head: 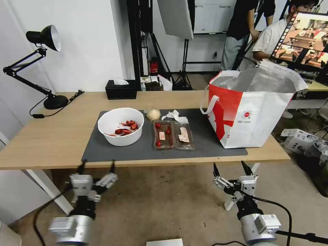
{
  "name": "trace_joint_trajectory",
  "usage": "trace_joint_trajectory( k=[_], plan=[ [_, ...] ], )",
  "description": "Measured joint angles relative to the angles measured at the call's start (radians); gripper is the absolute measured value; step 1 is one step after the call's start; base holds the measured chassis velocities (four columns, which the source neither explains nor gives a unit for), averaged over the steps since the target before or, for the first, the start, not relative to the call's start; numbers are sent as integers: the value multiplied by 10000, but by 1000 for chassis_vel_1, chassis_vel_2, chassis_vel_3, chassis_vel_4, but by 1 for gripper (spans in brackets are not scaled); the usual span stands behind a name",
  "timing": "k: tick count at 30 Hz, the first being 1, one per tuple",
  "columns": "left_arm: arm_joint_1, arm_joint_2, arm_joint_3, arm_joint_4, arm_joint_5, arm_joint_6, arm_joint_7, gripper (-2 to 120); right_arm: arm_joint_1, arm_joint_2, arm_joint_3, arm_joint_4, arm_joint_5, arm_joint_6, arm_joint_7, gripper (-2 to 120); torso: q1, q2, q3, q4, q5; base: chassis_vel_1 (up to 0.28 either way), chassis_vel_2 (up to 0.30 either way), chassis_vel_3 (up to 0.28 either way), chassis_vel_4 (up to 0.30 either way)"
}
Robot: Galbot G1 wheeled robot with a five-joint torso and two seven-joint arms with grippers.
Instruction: Pick up the trash from the table and place it into the takeout bag.
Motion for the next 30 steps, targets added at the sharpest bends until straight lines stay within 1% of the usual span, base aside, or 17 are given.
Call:
trace_joint_trajectory(
  k=[1,2,3,4,5,6,7,12,14,18,22,23,25,26,28,29,30],
  plan=[
    [93,116,-235,-238,-395,8,-136,100,278,-281,-8,178,181,-385,231,100,0,0,1,0,2,0,0,0,0],
    [118,149,-302,-283,-501,10,-177,100,395,-399,-14,253,254,-542,321,100,1,0,0,-1,3,0,0,0,0],
    [230,287,-575,-387,-962,39,-346,100,726,-736,-26,458,476,-1011,606,100,0,0,0,-1,3,0,0,0,0],
    [230,287,-575,-387,-962,39,-346,100,726,-736,-26,458,476,-1011,606,100,0,0,0,-1,3,0,0,0,0],
    [329,382,-736,-425,-1233,50,-459,100,1017,-1013,-43,577,658,-1271,784,100,0,1,0,6,-4,0,0,0,0],
    [502,493,-747,-437,-1416,78,-477,100,1254,-1202,-203,468,1008,-1452,900,100,-1,0,0,-7,1,0,0,0,0],
    [637,527,-742,-438,-1475,83,-512,100,1562,-1349,-368,342,1311,-1561,1017,100,1,0,1,1,0,0,0,0,0],
    [796,514,-689,-438,-1440,57,-514,100,1950,-1414,-800,74,1788,-1609,1221,100,2,0,1,0,1,0,0,0,0],
    [878,508,-684,-426,-1389,17,-513,100,2271,-1378,-1331,-154,2314,-1609,1464,100,1,0,1,-2,0,0,0,0,0],
    [930,510,-692,-417,-1369,-6,-511,100,2454,-1330,-1698,-284,2752,-1609,1669,100,1,0,0,-2,-1,0,0,0,0],
    [1069,500,-694,-402,-1274,-120,-501,100,3055,-986,-2837,-689,4754,-1608,2553,100,1,0,0,-1,-2,0,0,0,0],
    [1069,500,-694,-402,-1274,-120,-501,100,3055,-986,-2837,-689,4754,-1608,2553,100,1,0,0,-1,-2,0,0,0,0],
    [1144,484,-681,-395,-1174,-192,-477,100,3378,-667,-3264,-943,5976,-1621,3242,100,1,0,0,-1,-1,0,0,0,0],
    [1144,484,-681,-395,-1174,-192,-477,100,3378,-667,-3264,-943,5976,-1621,3242,100,1,0,0,-1,-1,0,0,0,0],
    [1210,478,-676,-392,-1085,-291,-414,100,3800,-156,-3643,-1259,7622,-1716,4049,100,1,0,0,-1,-1,0,0,0,0],
    [1210,478,-676,-392,-1085,-291,-414,100,3800,-156,-3643,-1259,7622,-1716,4049,100,1,0,0,-1,-1,0,0,0,0],
    [1232,475,-676,-389,-1040,-317,-406,100,4060,122,-3777,-1421,8476,-1727,4481,100,1,0,0,-1,-3,0,0,0,0]
  ],
)
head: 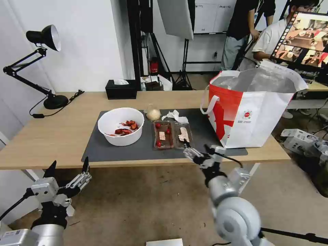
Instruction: Pick up the trash from the table and place it into the takeout bag.
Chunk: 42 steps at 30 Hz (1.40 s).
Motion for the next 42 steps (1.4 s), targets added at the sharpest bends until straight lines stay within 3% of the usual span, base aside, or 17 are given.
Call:
trace_joint_trajectory(
  k=[7,18,42],
  plan=[
    [94,-57,-34,9,153,-130,18,100,1469,1115,-128,-889,3410,317,2299,100,0,-1,0,2,1,0,0,0,0],
    [95,-192,-109,15,220,-157,23,100,2428,1656,195,-1836,4734,882,3698,100,0,0,0,0,2,0,0,0,0],
    [67,-175,-187,16,221,-197,31,100,2877,1672,648,-2456,5516,1242,3982,100,-1,-1,0,0,3,0,0,0,0]
  ],
)
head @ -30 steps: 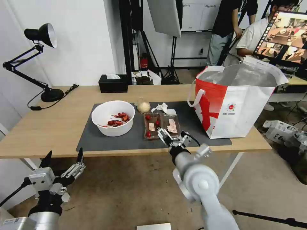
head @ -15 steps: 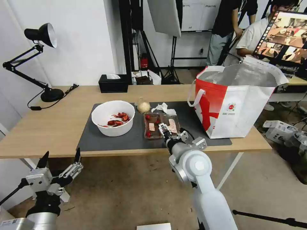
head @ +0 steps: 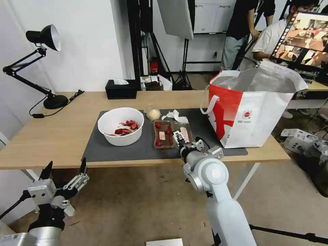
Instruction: Pick up the trash from the table and place it into the takeout bag.
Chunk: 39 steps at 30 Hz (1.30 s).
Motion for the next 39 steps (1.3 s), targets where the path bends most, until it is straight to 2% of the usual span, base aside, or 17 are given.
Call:
trace_joint_trajectory(
  k=[17,24,32,35,39],
  plan=[
    [-80,39,-35,0,-39,-20,4,100,349,-3,162,-559,290,238,-85,100,0,0,0,0,-1,0,0,0,0],
    [-101,48,-39,0,-50,-27,4,100,386,-4,145,-745,-33,219,-710,100,0,0,0,0,0,0,0,0,0],
    [-103,7,-46,0,-50,-124,6,100,336,-46,-268,-864,-1807,-389,-2005,100,0,0,0,0,0,0,0,0,0],
    [-107,-71,-49,0,-46,-177,9,100,318,-297,-751,-878,-3269,-563,-2716,100,0,0,0,0,0,0,0,0,0],
    [-125,-136,-50,0,-42,-184,10,100,275,-508,-1183,-901,-4346,-627,-3184,100,0,1,0,0,0,0,0,0,0]
  ],
)
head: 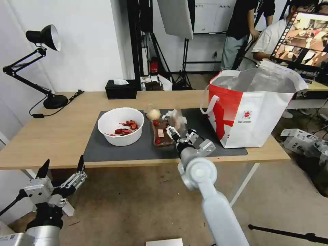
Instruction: Pick up the trash from the table and place it into the takeout bag.
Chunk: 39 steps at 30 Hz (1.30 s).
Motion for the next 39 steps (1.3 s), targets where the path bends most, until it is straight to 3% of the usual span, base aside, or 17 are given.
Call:
trace_joint_trajectory(
  k=[9,15,21,24,26,28,30,32,33,35,39],
  plan=[
    [-68,-35,-9,0,-3,-10,3,100,-279,-705,-928,1,-2779,-94,-1318,100,0,0,0,0,0,0,0,0,0],
    [-146,-41,63,0,-34,53,4,100,-73,-1204,-799,49,-2954,-128,-1700,100,0,-1,0,0,2,0,0,0,0],
    [-361,92,677,0,-308,645,-77,100,914,-2004,-388,-696,-2773,-338,-2572,95,0,0,1,-1,1,0,0,0,0],
    [-503,376,1397,1,-505,1173,-226,100,1912,-2790,-633,-1544,-2411,-514,-3548,80,1,-1,1,-1,3,0,0,0,0],
    [-548,455,1541,0,-563,1319,-264,100,2185,-2982,-750,-1742,-2292,-585,-3825,77,0,-1,2,-1,4,0,0,0,0],
    [-844,676,1981,1,-847,1882,-357,100,3157,-3590,-1232,-2509,-1807,-741,-4857,65,0,-1,1,1,0,0,0,0,0],
    [-844,676,1981,1,-847,1882,-357,100,3157,-3590,-1232,-2509,-1807,-741,-4857,65,0,-1,1,1,0,0,0,0,0],
    [-1320,870,2416,2,-1148,2329,-491,100,4366,-4160,-1968,-3573,-1289,-843,-6268,52,1,-1,2,0,1,0,0,0,0],
    [-1320,870,2416,2,-1148,2329,-491,100,4366,-4160,-1968,-3573,-1289,-843,-6268,52,1,-1,2,0,1,0,0,0,0],
    [-1608,1094,2662,12,-1192,2418,-548,100,5251,-4418,-2648,-4473,-1121,-871,-7534,42,1,-2,2,0,3,0,0,0,0],
    [-1957,1326,2916,224,-1257,2470,-598,100,6050,-4571,-3394,-5305,-989,-951,-8631,28,1,-1,2,1,0,0,0,0,0]
  ],
)
